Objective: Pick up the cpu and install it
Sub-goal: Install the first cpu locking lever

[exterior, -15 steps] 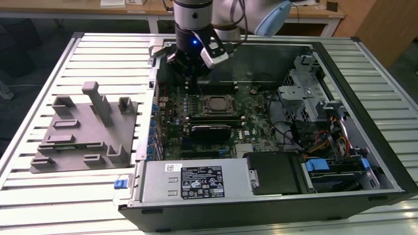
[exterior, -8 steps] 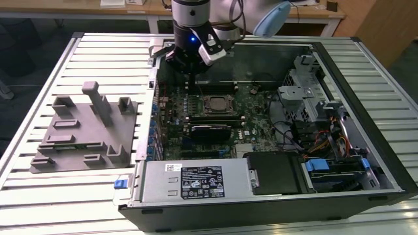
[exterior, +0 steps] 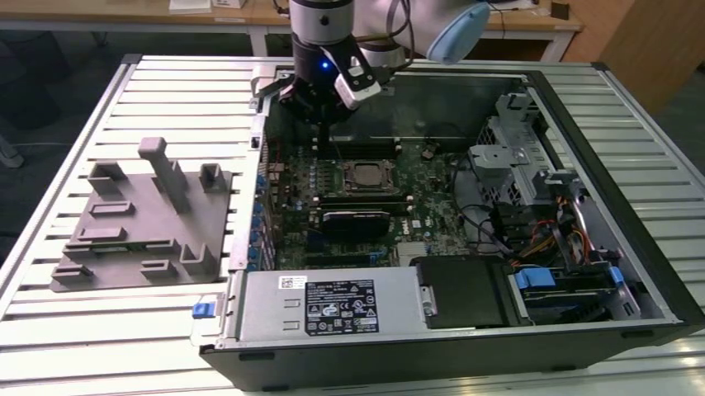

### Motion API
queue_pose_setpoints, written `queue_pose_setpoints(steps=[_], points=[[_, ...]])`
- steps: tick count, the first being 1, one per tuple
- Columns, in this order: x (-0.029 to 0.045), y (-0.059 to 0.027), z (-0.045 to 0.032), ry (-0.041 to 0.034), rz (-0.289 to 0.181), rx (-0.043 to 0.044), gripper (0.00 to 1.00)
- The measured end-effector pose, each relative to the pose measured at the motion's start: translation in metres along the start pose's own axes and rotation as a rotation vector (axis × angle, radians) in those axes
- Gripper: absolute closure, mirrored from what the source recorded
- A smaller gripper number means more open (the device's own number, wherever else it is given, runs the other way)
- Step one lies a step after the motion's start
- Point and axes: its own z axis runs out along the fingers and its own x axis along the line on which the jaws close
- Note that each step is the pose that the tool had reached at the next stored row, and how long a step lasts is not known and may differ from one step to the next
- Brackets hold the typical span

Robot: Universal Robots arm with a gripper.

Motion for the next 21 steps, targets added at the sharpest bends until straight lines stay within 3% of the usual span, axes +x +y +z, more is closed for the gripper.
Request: queue_pose_setpoints(steps=[5,21], points=[[-0.0031,-0.0001,-0.0002,-0.0003,0.000,-0.0034,0.89],[-0.0402,-0.0022,-0.0001,0.0010,0.000,-0.0082,0.89]])
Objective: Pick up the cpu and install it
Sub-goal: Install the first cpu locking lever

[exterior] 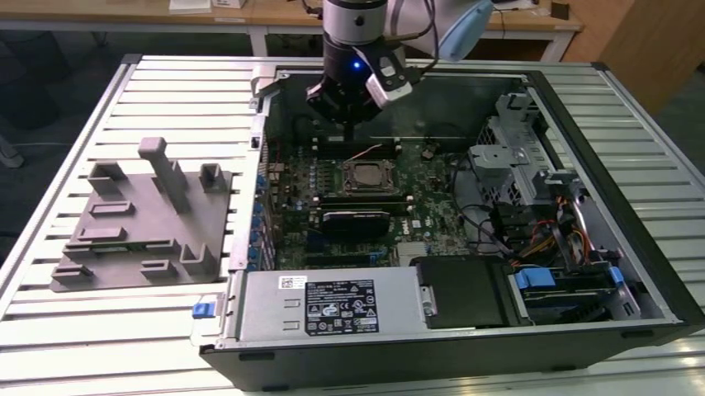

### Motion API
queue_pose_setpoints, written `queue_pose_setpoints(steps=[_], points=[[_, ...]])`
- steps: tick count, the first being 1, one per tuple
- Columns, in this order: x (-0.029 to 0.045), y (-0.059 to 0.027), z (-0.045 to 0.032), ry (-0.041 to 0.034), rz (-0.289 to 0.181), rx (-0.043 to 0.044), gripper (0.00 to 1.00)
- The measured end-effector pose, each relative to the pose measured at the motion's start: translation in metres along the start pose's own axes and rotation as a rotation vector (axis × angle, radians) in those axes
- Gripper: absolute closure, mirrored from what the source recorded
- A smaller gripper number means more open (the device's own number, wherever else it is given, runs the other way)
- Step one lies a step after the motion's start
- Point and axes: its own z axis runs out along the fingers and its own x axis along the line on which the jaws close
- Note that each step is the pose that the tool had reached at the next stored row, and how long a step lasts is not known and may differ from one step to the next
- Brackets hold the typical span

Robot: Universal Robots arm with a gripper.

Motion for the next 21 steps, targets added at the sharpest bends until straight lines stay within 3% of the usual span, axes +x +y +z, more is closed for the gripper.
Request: queue_pose_setpoints(steps=[3,6,7,13,21], points=[[-0.0024,-0.0003,0.0003,-0.0002,0.000,-0.0053,0.89],[-0.0028,-0.0018,0.0013,-0.0024,0.000,-0.0439,0.89],[-0.0028,-0.0024,0.0019,-0.0027,0.000,-0.0472,0.89],[-0.0034,-0.0028,0.0065,-0.0030,0.000,-0.0472,0.89],[-0.0127,-0.0035,0.0136,-0.0033,0.004,-0.0472,0.89]])
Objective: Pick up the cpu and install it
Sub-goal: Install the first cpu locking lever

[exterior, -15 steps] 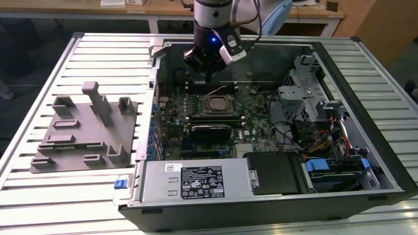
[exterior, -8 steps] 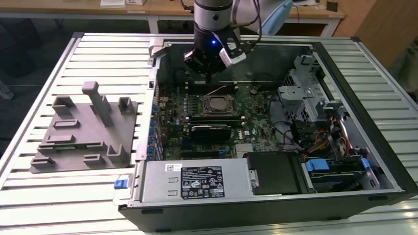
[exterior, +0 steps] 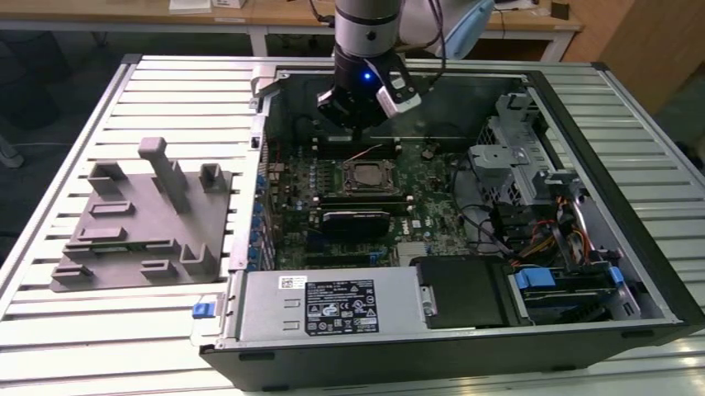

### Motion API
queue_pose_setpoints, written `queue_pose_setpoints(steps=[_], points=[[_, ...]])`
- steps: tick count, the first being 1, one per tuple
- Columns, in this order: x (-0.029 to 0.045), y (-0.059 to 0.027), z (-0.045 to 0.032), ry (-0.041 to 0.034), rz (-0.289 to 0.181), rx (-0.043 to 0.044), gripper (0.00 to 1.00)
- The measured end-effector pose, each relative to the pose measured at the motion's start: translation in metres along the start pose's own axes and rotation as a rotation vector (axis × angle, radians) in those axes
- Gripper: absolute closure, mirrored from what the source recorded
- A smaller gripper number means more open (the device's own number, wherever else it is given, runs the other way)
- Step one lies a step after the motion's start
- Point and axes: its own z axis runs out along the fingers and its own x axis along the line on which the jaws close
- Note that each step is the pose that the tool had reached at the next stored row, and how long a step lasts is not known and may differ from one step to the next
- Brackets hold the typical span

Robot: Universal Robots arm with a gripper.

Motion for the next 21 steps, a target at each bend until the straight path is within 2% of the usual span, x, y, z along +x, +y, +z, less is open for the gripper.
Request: queue_pose_setpoints(steps=[8,21], points=[[-0.0037,-0.0007,0.0077,-0.0003,0.006,0.0003,0.89],[-0.0105,-0.0010,0.0128,-0.0007,0.010,0.0003,0.89]])
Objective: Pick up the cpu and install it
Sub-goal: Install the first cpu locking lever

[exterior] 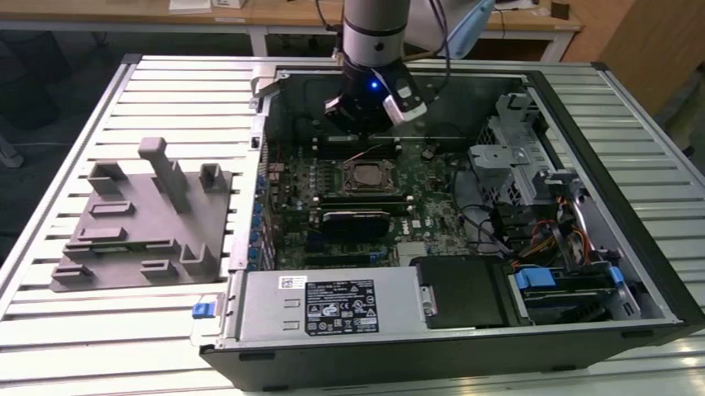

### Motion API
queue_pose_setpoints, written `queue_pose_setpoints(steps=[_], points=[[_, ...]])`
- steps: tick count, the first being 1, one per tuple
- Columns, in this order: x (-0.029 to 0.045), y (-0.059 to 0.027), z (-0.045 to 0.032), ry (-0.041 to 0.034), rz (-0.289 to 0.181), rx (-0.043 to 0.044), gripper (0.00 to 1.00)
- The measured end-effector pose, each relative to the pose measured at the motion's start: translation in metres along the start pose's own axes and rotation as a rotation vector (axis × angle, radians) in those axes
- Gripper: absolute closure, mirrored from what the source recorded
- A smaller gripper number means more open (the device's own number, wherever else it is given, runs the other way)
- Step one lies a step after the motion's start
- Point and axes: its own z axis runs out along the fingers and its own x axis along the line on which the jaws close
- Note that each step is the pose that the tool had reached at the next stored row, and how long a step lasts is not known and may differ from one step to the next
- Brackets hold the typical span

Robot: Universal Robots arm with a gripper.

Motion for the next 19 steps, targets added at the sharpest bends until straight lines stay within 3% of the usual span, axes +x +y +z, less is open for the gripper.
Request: queue_pose_setpoints(steps=[19], points=[[-0.0106,-0.0002,0.0059,0.0004,0.000,0.0001,0.89]])
